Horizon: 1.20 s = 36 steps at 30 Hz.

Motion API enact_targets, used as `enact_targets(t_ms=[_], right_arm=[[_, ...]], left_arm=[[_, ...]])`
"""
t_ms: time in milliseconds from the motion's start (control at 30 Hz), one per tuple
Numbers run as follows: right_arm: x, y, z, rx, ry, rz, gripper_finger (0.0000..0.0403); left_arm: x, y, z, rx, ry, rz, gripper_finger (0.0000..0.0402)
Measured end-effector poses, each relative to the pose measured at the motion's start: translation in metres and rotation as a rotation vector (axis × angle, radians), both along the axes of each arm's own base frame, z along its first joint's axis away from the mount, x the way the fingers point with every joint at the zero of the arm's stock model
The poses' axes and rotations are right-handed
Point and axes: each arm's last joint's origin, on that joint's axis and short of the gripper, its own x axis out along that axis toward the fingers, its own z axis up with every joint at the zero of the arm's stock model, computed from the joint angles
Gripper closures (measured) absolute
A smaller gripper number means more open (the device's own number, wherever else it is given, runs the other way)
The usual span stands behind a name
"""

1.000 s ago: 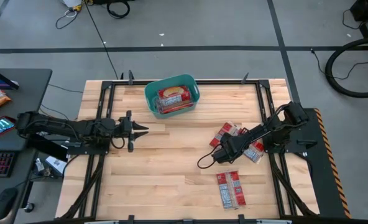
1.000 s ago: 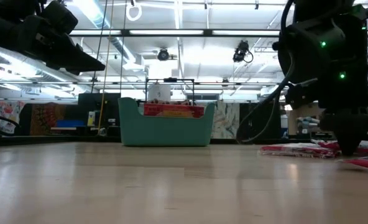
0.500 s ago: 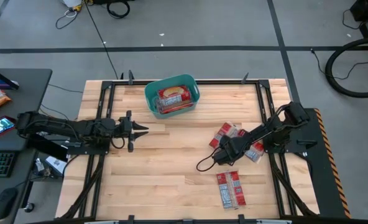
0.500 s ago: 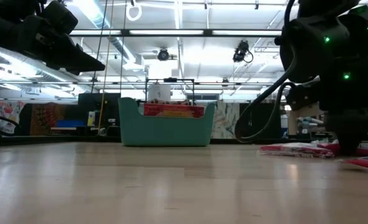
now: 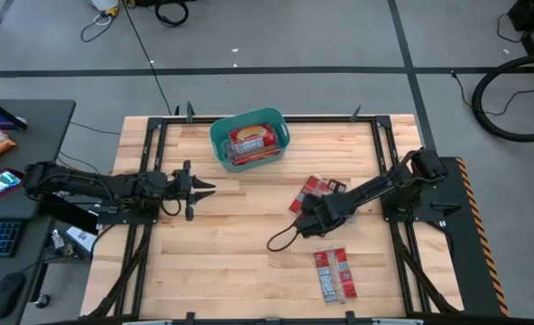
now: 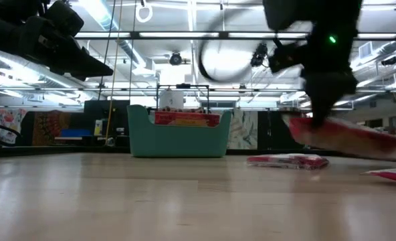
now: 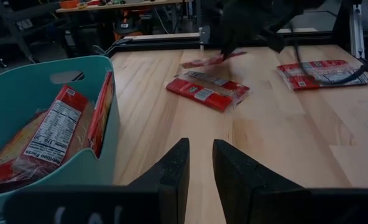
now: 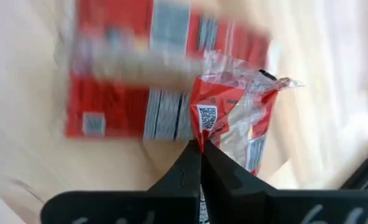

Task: Sort popcorn bags into baskets
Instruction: Put the red popcorn bag into the green bin

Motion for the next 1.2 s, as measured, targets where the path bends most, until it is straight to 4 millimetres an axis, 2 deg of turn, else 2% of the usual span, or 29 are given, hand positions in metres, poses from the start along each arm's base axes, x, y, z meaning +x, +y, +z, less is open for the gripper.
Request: enact_targets(t_ms=[167,300,833,1000,1200], right_arm=[[0.023,-0.002,0.030,-0.085,-0.112,0.092,0.0398],[0.037,-0.009,0.045,-0.145,-0.165,0.168,0.0399],[0.076,-0.071,0.072,-0.290,-0.205,0.342,0.0400],[0.088,-0.083,0.080,-0.424,-0.236,0.395,0.0400],[0.106,-0.087,0.098,-0.637,-0.283,0.485,0.0399]], left_arm=[[0.000,0.000,0.000,0.000,-0.001,0.000,0.0326],[0.000,0.000,0.001,-0.001,-0.009,0.000,0.0326],[0.000,0.000,0.002,0.000,-0.022,0.000,0.0326],[0.000,0.000,0.002,0.002,-0.021,-0.001,0.0326],[0.000,0.000,0.002,0.002,-0.021,-0.001,0.0326]])
